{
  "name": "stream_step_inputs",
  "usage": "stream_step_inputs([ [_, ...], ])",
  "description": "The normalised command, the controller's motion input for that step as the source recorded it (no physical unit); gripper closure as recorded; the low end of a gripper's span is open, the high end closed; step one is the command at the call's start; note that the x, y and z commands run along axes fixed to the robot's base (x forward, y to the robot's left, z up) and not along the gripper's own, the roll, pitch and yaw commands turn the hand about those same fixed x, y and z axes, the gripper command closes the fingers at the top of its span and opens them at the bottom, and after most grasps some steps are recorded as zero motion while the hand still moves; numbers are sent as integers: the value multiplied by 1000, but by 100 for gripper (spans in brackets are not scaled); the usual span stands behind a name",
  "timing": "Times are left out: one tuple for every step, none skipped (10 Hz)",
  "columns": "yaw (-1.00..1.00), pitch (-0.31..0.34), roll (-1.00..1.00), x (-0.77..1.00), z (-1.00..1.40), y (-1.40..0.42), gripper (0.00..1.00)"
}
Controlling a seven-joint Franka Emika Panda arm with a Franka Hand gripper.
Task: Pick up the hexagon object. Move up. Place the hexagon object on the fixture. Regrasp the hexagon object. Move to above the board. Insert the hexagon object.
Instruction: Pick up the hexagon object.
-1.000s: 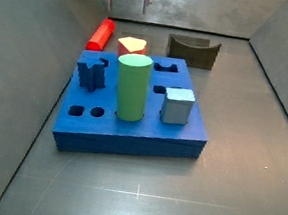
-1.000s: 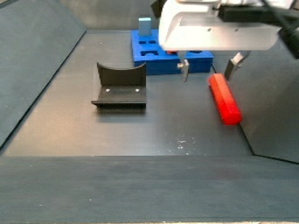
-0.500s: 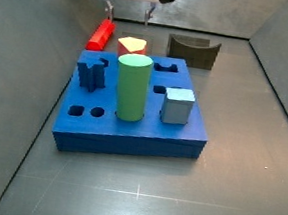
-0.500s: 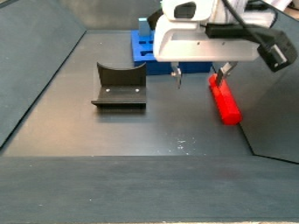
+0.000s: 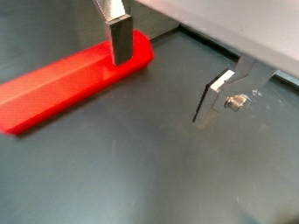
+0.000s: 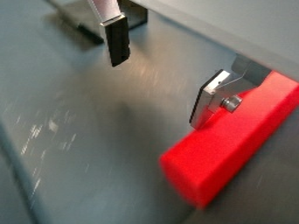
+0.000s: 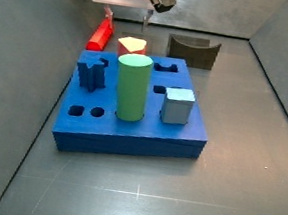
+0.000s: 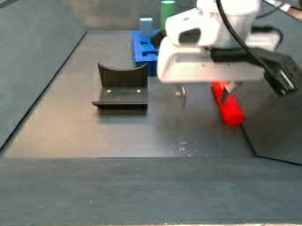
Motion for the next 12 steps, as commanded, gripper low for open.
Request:
stream_step_inputs([
  [0,86,-21,86,566,211,0],
  [0,84,0,37,1000,217,0],
  [-26,4,0,-149,817,163,0],
  [-77,-70,0,-689,237,114,0],
  [-129,-77,-37,-1000,-154,63,0],
  [-140,-84,-136,-1000,-437,49,0],
  [-151,-86,-144,-1000,-451,54,0],
  [-163,-103,-153,-1000,-483,126,0],
  [-86,-97,-124,-751,-506,246,0],
  [0,-149,-113,0,-537,223,0],
  [0,-51,-89,389,-620,269,0],
  [0,-40,-97,463,-923,286,0],
])
